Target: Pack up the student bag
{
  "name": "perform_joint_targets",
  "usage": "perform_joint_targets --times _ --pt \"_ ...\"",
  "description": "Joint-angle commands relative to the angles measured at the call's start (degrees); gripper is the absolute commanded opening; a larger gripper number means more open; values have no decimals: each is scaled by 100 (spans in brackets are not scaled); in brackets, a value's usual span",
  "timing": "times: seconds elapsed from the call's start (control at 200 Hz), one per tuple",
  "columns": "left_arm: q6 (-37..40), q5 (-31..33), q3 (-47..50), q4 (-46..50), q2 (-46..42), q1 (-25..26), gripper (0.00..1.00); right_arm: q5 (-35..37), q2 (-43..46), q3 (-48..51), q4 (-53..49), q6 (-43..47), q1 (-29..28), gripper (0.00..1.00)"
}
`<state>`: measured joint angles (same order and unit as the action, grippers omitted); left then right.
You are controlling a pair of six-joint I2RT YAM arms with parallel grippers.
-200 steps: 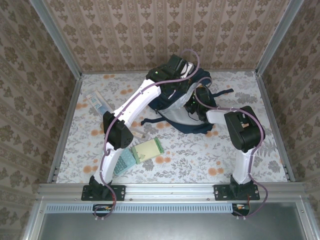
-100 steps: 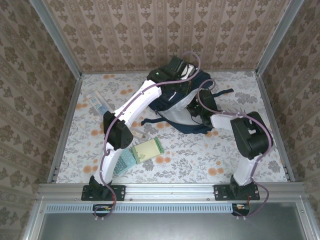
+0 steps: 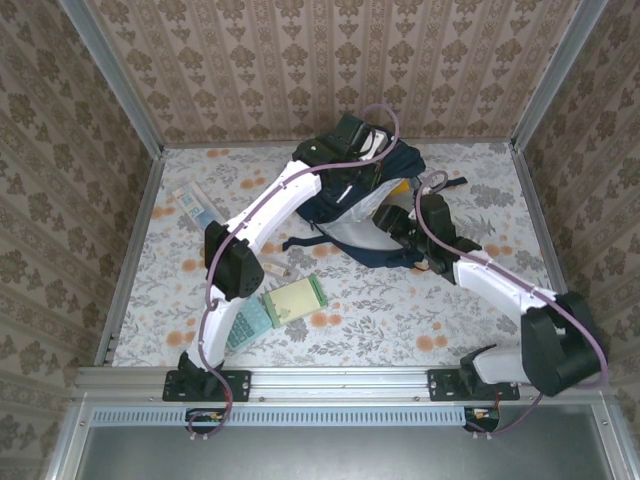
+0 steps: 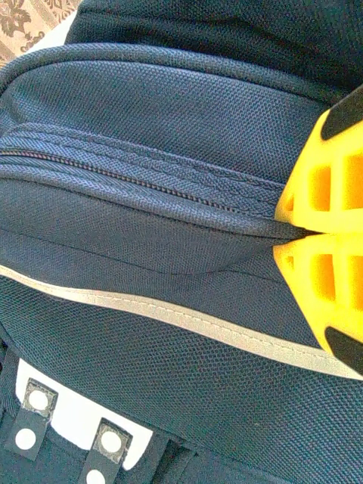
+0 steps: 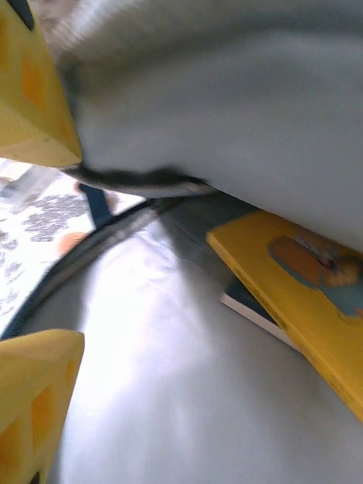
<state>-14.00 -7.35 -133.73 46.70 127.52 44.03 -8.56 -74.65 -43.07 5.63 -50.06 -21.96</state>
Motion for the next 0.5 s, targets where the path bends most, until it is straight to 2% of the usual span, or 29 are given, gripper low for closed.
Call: perform_joint_targets --times 0.0,0.24,0.495 --pt "-177 -76 39 -380 -509 -122 0 -155 290 131 -772 585 -485 52" --pt "-208 -38 10 -406 -501 -231 0 110 -33 -1 -696 764 -1876 28" --pt "-270 -64 -53 -359 -518 -301 0 -40 -1473 -903 -623 926 -2891 20"
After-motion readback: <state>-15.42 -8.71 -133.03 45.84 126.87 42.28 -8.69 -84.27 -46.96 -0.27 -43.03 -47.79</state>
